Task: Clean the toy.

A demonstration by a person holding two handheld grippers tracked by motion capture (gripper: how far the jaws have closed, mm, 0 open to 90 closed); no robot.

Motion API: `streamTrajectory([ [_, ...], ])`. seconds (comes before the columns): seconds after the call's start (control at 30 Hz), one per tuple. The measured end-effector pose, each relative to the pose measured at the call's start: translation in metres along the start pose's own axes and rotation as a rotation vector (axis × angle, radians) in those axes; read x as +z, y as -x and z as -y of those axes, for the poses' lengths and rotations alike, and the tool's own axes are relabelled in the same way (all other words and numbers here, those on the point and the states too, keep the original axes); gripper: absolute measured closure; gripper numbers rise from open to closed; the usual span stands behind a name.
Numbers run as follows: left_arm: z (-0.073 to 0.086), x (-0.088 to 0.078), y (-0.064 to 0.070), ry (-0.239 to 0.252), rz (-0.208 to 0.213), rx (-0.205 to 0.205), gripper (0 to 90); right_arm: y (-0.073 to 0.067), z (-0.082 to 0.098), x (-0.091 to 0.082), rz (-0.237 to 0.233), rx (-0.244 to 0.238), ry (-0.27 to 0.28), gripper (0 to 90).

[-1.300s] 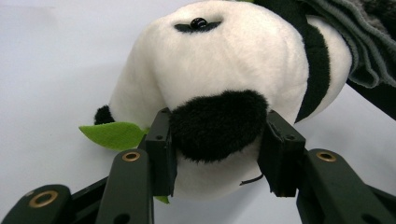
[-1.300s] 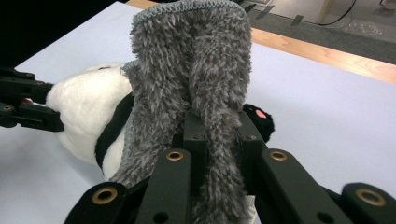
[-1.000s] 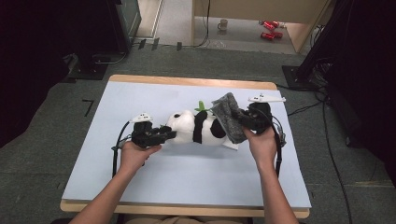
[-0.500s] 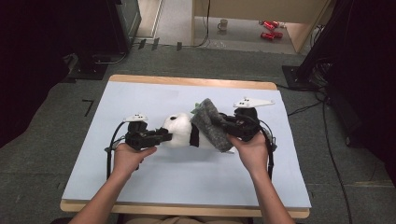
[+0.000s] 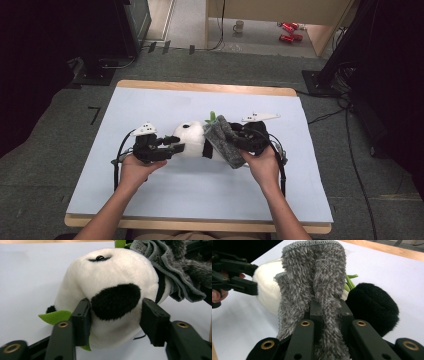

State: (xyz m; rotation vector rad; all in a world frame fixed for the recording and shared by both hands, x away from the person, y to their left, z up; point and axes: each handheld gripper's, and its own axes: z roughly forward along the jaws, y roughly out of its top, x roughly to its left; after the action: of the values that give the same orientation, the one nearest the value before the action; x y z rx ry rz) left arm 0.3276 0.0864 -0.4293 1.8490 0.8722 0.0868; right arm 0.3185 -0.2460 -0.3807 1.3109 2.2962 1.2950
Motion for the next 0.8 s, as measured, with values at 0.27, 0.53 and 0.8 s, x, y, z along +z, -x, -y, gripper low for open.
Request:
streamTrajectory([
  [0.27,0.005,-0.008,-0.008,0.047,0.015,0.095,35.3,0.012,-0.005,0.001,0.021,0.017,0.020,79.2],
  [0.53,0.008,0.009,-0.017,0.036,0.026,0.095,28.4,0.023,-0.012,0.005,0.014,0.037,0.036,78.8],
  [0.8,0.007,0.025,-0.022,0.073,0.006,0.104,24.2,0.029,-0.017,0.012,0.024,0.051,0.063,78.2],
])
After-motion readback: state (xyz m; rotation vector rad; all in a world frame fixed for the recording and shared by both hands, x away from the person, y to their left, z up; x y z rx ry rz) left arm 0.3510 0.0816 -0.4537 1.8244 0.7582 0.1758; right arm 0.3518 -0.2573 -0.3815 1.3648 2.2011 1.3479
